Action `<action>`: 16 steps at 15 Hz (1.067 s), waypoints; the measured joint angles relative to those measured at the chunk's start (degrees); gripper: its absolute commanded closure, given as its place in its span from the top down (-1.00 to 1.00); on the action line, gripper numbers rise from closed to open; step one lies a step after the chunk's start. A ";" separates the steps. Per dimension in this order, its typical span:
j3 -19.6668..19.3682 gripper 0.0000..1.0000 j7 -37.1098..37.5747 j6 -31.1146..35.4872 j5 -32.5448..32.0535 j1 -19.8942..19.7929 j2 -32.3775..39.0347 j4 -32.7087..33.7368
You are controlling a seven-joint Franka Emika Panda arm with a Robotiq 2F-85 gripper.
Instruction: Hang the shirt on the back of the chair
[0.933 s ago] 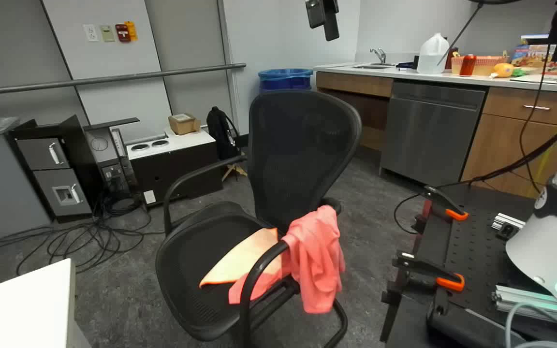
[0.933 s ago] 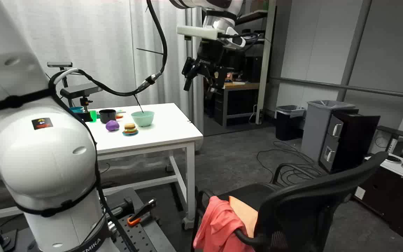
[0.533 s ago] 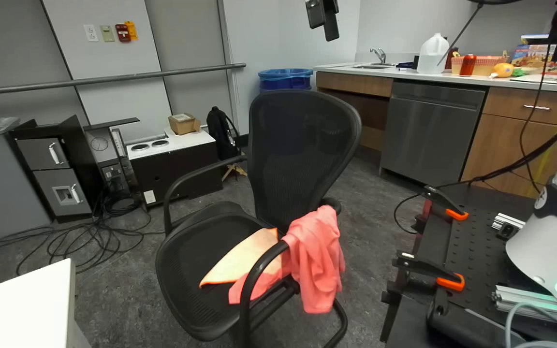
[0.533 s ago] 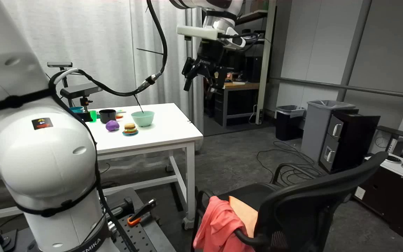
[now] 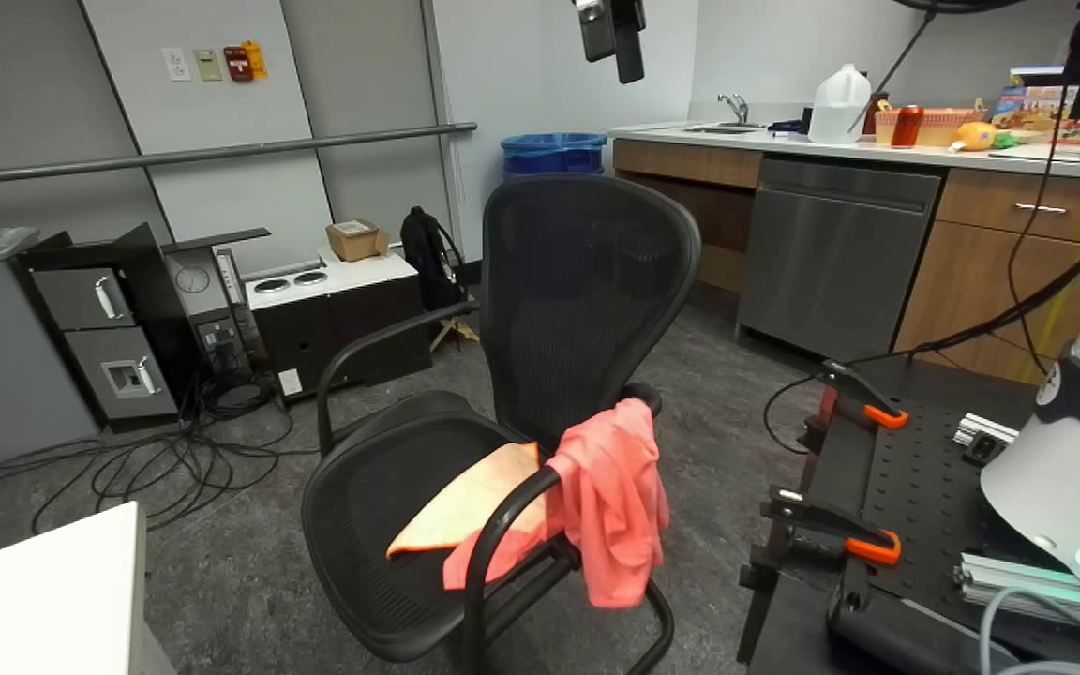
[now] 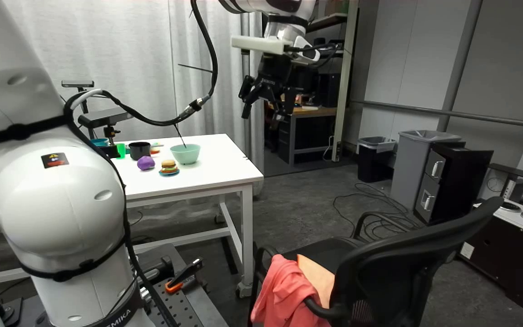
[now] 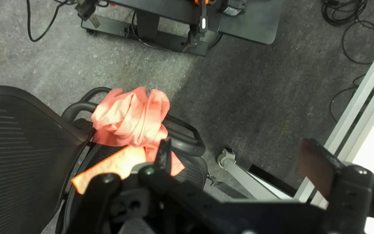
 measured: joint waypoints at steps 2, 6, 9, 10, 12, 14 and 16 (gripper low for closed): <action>0.31 1.00 0.00 5.96 -0.40 -0.01 1.27 -0.76; 0.38 1.00 -0.03 20.82 -1.48 -0.14 6.23 -2.97; 0.33 1.00 -0.06 30.75 -1.49 -0.62 12.23 -3.63; 0.32 1.00 -0.06 33.71 -1.49 -0.83 14.58 -3.61; 0.31 1.00 -0.06 38.46 -1.49 -1.27 19.09 -3.34; 0.31 1.00 -0.06 42.00 -1.49 -1.68 23.32 -2.96; 0.31 1.00 -0.02 44.28 -1.52 -2.05 27.28 -2.27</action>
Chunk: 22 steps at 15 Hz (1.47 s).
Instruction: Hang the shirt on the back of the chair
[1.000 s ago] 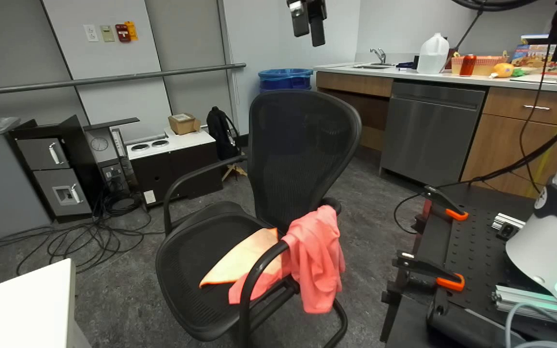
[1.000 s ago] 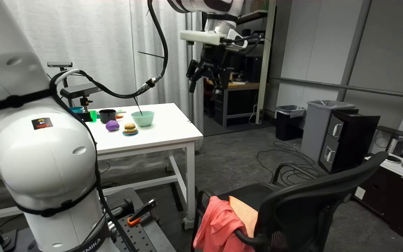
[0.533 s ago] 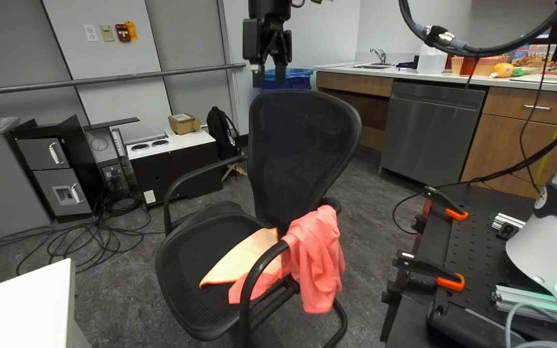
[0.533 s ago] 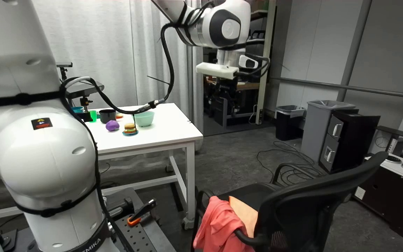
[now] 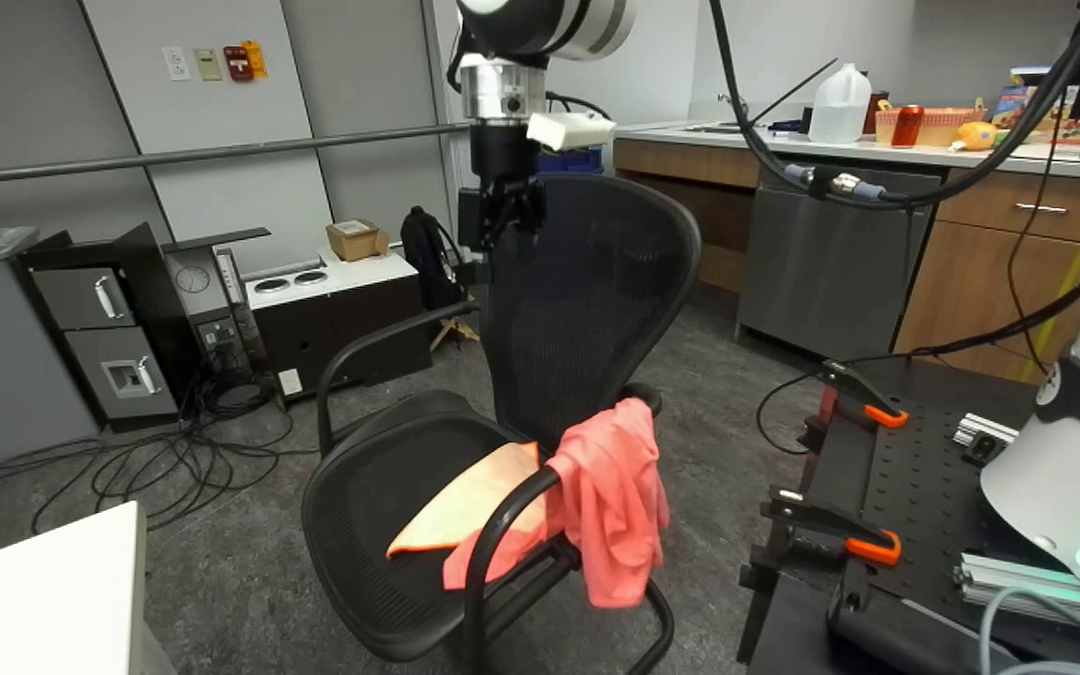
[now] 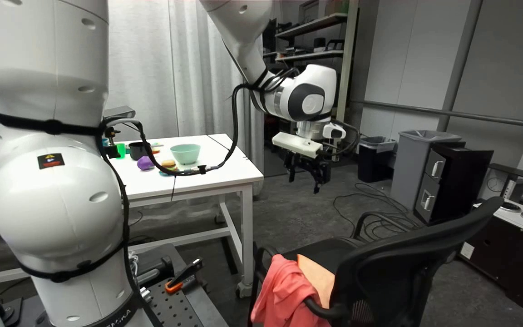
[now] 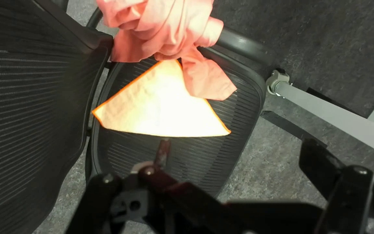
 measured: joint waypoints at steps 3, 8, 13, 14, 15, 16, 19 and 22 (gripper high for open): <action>-0.01 1.00 0.07 1.06 -0.10 -0.73 5.30 1.46; -0.08 1.00 0.08 1.06 -0.11 -2.42 11.79 3.20; -0.10 1.00 0.08 2.74 -0.11 -4.10 17.00 4.60; -0.07 1.00 0.08 3.29 -0.11 -4.30 18.04 4.84; -0.03 1.00 0.08 3.63 -0.11 -4.47 19.10 5.12; 0.00 1.00 0.08 3.97 -0.10 -4.61 20.14 5.38; 0.04 1.00 0.08 4.30 -0.09 -5.05 23.20 6.25; 0.15 1.00 0.08 4.30 -0.05 -5.60 25.70 6.56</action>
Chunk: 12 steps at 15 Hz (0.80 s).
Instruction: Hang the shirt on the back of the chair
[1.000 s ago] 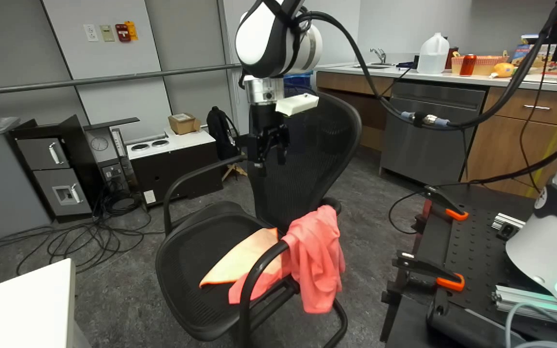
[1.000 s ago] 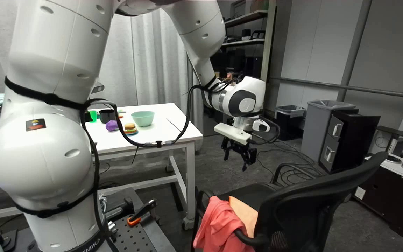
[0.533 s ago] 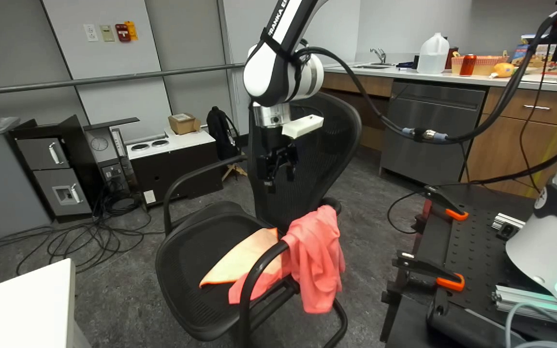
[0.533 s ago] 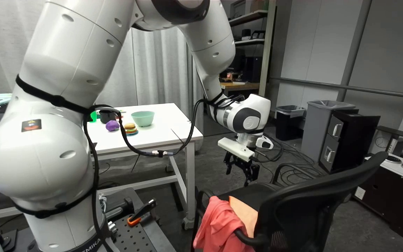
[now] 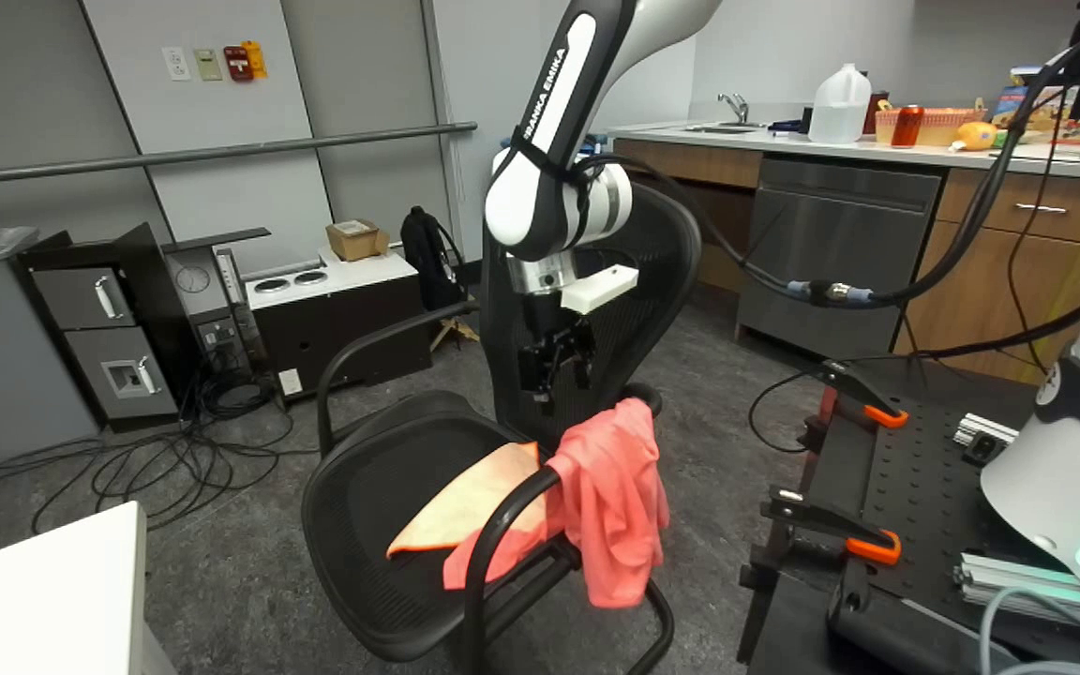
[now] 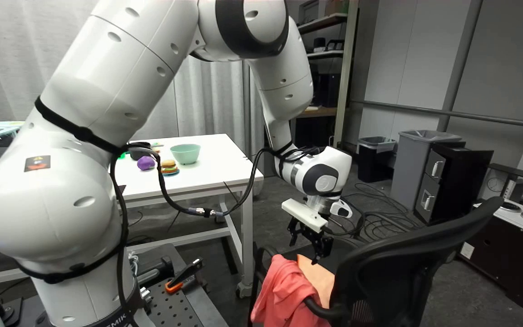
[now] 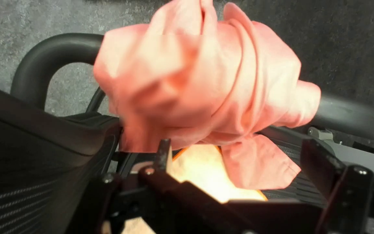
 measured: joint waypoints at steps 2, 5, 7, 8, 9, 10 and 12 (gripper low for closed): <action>0.26 1.00 -0.01 0.00 0.26 -0.63 1.30 0.02; 0.92 0.48 -0.05 0.00 0.72 -2.11 2.85 0.01; 1.46 0.43 -0.06 0.00 0.87 -3.06 3.61 0.02; 1.70 0.26 -0.06 0.00 0.93 -3.38 3.89 0.02; 1.88 0.10 -0.06 0.00 0.95 -3.56 4.06 0.02; 2.01 -0.08 -0.06 0.00 0.96 -3.66 4.15 0.03; 2.09 -0.34 -0.05 0.00 0.96 -3.80 4.14 0.21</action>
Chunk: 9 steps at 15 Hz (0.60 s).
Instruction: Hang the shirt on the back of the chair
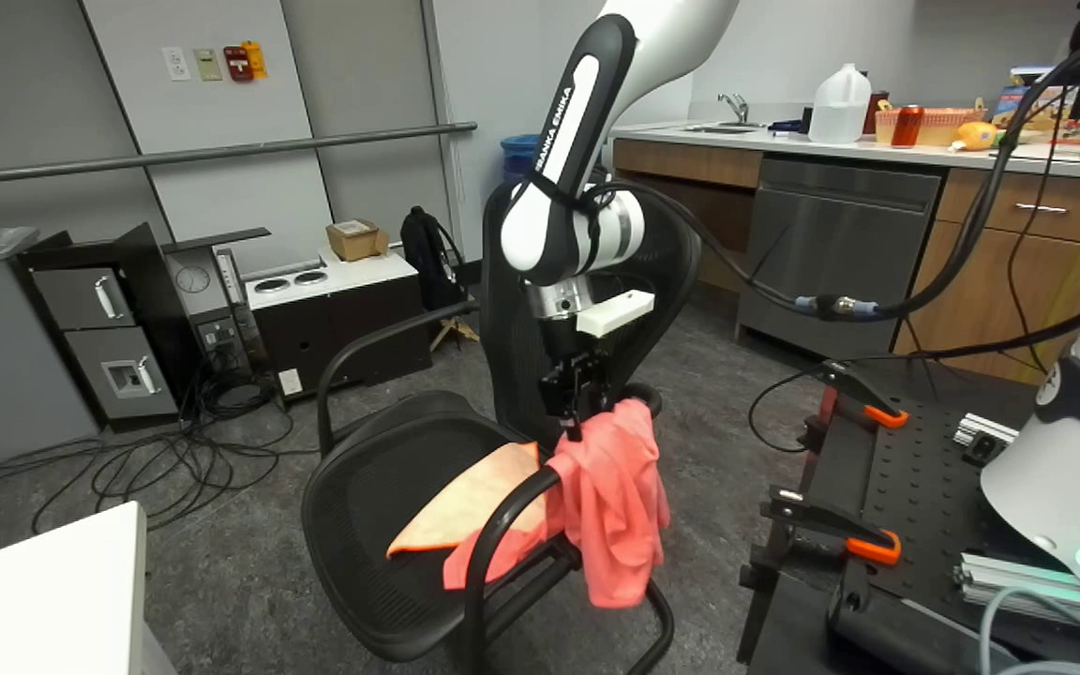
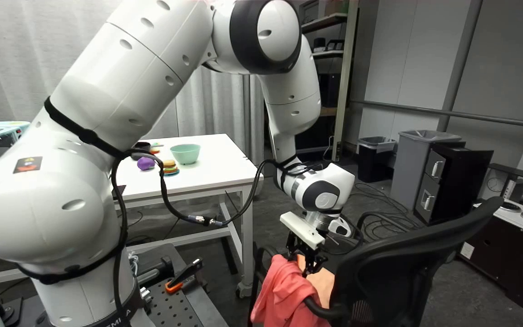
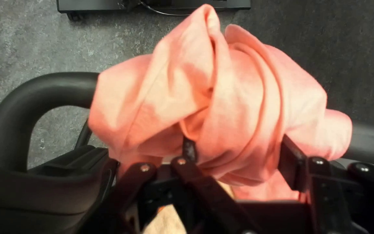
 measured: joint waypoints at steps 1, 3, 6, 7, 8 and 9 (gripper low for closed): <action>0.03 -0.50 0.00 0.00 0.05 -0.11 -0.04 0.20; 0.16 -0.82 0.00 0.00 0.36 -0.26 -0.18 0.52; 0.19 -1.00 0.00 0.04 0.76 -0.39 -1.01 0.61; 0.20 -1.00 0.00 0.06 0.88 -0.48 -1.49 0.60; 0.20 -1.00 0.00 0.07 0.92 -0.60 -2.08 0.57; 0.20 -0.99 0.00 0.13 0.92 -0.75 -2.84 0.48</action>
